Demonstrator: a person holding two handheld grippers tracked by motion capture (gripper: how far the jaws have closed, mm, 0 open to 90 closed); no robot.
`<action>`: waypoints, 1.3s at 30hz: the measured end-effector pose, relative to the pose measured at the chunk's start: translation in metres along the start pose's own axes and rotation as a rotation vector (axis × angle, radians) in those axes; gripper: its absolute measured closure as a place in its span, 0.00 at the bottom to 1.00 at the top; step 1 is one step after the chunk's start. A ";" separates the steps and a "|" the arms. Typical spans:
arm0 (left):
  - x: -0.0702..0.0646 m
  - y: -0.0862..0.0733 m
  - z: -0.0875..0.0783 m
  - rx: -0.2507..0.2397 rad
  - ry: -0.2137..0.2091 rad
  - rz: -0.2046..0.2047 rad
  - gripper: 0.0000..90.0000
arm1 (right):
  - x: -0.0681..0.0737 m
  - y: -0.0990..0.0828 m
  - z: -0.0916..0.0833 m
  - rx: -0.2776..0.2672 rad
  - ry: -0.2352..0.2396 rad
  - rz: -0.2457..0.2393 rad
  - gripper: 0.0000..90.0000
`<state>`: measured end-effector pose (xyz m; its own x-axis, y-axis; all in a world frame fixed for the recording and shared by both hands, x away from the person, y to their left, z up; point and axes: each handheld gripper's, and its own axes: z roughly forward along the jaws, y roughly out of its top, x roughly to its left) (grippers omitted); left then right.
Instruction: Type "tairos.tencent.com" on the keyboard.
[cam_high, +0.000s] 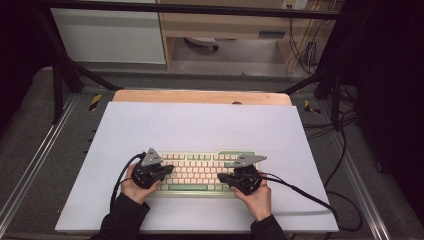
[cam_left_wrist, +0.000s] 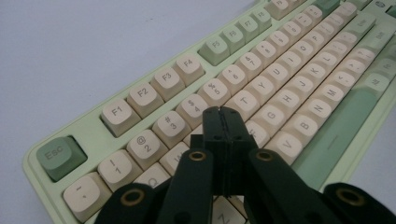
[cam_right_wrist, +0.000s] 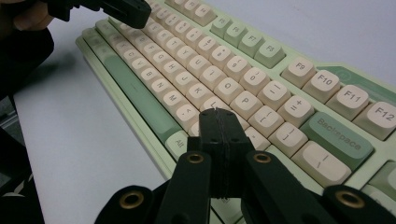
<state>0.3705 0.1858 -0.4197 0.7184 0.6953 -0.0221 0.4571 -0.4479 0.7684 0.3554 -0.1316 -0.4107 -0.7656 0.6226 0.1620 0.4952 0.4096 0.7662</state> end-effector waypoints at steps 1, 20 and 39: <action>0.000 -0.001 -0.001 -0.001 0.000 0.000 1.00 | 0.000 0.000 0.000 -0.001 0.000 -0.001 1.00; 0.002 -0.015 -0.022 -0.016 -0.004 -0.010 1.00 | 0.005 0.005 0.002 -0.002 0.018 -0.003 1.00; 0.006 -0.024 -0.030 -0.023 0.003 -0.023 1.00 | 0.025 0.021 0.032 0.020 0.050 -0.035 1.00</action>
<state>0.3480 0.2177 -0.4191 0.7065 0.7067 -0.0380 0.4614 -0.4191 0.7820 0.3601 -0.0856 -0.4102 -0.8019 0.5738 0.1662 0.4754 0.4444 0.7593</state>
